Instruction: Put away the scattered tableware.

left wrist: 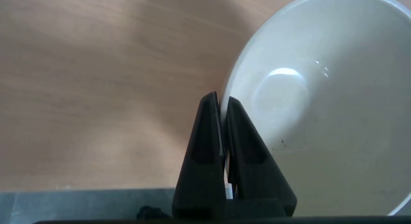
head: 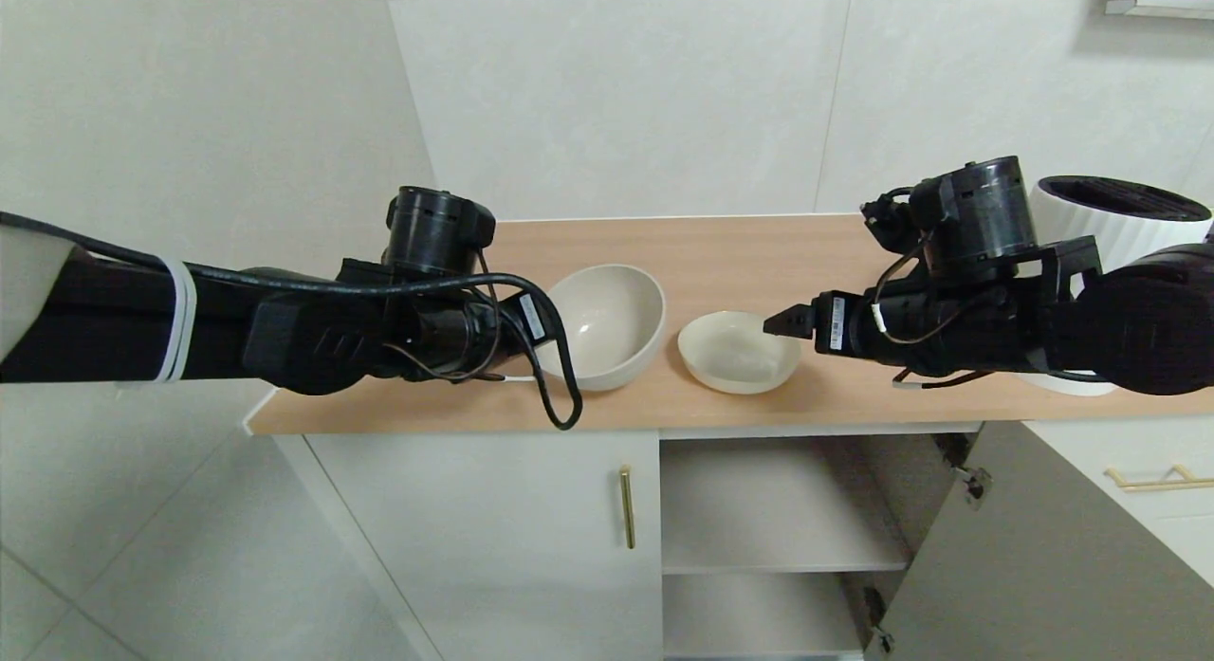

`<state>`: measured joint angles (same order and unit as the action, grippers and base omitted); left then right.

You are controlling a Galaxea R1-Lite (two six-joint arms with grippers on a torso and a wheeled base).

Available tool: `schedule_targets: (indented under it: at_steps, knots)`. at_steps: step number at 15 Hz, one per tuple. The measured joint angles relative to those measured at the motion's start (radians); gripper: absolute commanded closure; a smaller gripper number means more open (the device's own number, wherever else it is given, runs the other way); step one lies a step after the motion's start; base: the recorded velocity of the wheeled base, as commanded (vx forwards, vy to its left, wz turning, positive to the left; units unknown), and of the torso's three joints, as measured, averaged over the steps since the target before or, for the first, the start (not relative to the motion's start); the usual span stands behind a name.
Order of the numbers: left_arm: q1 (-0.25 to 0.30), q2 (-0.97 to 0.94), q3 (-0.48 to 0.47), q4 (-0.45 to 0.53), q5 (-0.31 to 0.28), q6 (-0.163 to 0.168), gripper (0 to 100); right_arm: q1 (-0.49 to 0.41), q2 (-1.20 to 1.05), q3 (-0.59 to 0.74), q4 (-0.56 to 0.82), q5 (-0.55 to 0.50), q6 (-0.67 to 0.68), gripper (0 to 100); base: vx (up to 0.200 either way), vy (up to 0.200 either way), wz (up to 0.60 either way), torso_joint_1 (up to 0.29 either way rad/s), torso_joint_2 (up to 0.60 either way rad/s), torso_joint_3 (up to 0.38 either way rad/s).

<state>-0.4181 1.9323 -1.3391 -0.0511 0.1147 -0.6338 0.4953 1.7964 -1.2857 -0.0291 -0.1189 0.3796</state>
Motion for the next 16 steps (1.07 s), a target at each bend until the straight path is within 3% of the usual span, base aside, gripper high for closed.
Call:
schedule_targets:
  at_steps: [3, 7, 16]
  knots:
    - [-0.002, -0.01, 0.009, 0.001, 0.0, 0.0, 100, 0.028, 0.051, -0.033, -0.001, -0.147, -0.006, 0, 0.0, 0.0, 0.0, 0.0, 0.0, 0.0]
    - [-0.002, -0.025, 0.018, 0.0, 0.0, 0.001, 100, 0.047, 0.139, -0.07, -0.002, -0.24, -0.02, 0, 0.0, 0.0, 0.0, 0.0, 0.0, 0.0]
    - [-0.006, -0.048, 0.033, 0.0, 0.0, 0.003, 100, 0.013, 0.222, -0.102, -0.066, -0.253, -0.024, 0, 0.0, 0.0, 0.0, 0.0, 0.0, 0.0]
